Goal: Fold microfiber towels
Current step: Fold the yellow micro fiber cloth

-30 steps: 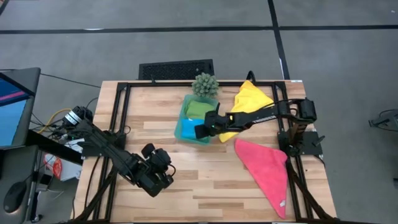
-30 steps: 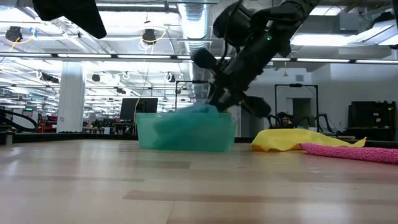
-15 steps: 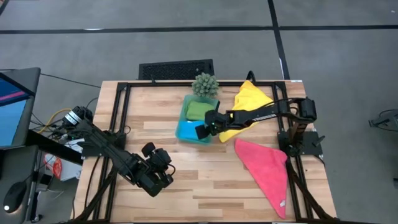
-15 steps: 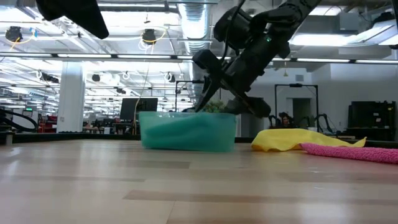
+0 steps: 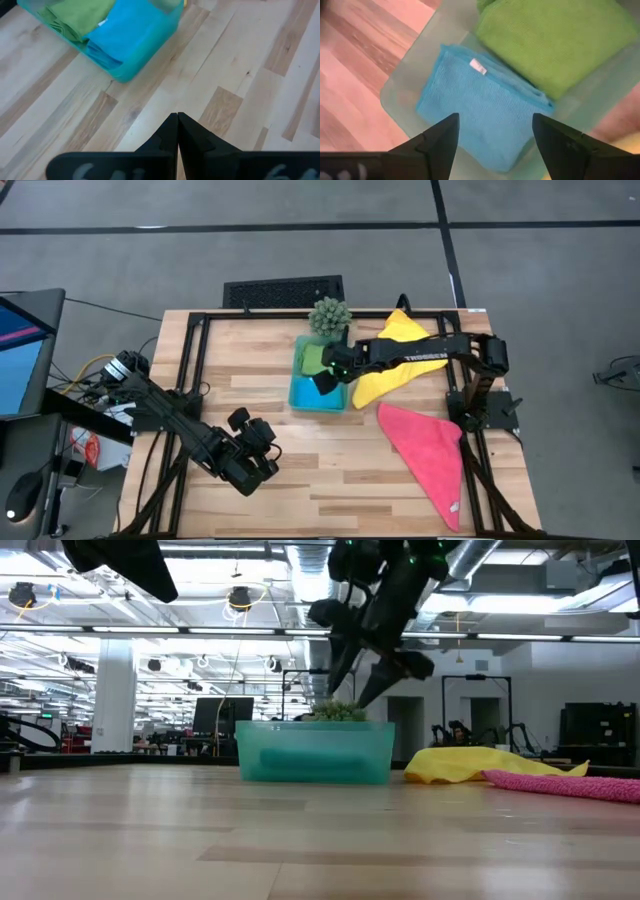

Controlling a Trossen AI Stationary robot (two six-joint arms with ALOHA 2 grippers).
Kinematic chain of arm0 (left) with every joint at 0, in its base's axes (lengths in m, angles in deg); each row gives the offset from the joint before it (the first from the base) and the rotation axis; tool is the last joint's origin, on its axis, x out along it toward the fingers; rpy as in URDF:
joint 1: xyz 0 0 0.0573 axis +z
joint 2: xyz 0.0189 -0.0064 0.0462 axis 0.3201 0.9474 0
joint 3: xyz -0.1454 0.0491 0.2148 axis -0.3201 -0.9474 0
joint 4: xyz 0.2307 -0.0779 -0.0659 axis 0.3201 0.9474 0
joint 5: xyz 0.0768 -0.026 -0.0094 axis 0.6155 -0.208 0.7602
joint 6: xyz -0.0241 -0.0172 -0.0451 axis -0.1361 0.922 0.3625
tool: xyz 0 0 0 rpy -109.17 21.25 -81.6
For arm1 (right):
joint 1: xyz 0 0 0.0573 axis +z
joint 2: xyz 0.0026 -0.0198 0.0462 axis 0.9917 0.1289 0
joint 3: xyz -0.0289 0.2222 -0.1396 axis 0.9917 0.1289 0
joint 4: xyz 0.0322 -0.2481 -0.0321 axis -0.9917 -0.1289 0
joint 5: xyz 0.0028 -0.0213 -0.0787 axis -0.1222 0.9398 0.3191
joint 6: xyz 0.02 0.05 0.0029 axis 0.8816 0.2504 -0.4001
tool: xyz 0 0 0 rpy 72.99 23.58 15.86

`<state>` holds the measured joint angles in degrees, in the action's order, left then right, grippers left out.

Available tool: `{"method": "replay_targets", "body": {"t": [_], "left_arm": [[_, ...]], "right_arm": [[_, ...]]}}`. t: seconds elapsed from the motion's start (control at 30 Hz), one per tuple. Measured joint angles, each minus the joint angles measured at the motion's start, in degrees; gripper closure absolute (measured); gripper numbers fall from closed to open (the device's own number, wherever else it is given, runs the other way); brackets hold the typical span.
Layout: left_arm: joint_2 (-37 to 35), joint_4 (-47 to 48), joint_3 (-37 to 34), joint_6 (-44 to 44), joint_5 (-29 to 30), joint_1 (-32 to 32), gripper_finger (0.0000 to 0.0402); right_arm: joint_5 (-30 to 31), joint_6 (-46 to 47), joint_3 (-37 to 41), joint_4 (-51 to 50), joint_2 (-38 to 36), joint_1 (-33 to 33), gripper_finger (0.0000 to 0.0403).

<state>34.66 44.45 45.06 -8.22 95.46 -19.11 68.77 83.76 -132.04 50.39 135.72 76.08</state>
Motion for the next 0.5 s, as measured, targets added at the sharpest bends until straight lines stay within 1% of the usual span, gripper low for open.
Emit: {"method": "replay_targets", "body": {"t": [0.13,0.2,0.33,0.43,0.5], "left_arm": [[0.0,0.01,0.0,0.02,0.07,0.0,0.0401],[0.0,0.02,0.0,0.03,0.09,0.0,0.0401],[0.0,0.02,0.0,-0.1,0.09,0.48,0.0402],[0.0,-0.02,0.0,-0.45,0.84,1.63,0.0401],[-0.46,-0.17,-0.02,-2.14,0.89,3.05,0.0401]], "right_arm": [[1.82,-0.39,-2.52,-4.58,0.0,1.02,0.0128],[2.78,-0.72,-3.26,-6.94,0.0,1.45,0.0135],[4.41,-4.22,-3.3,-9.57,0.98,2.05,0.0167],[6.62,-5.76,-3.21,-14.23,0.78,2.28,0.0188],[6.72,-5.94,-3.2,-19.15,-0.84,1.85,0.0196]]}}
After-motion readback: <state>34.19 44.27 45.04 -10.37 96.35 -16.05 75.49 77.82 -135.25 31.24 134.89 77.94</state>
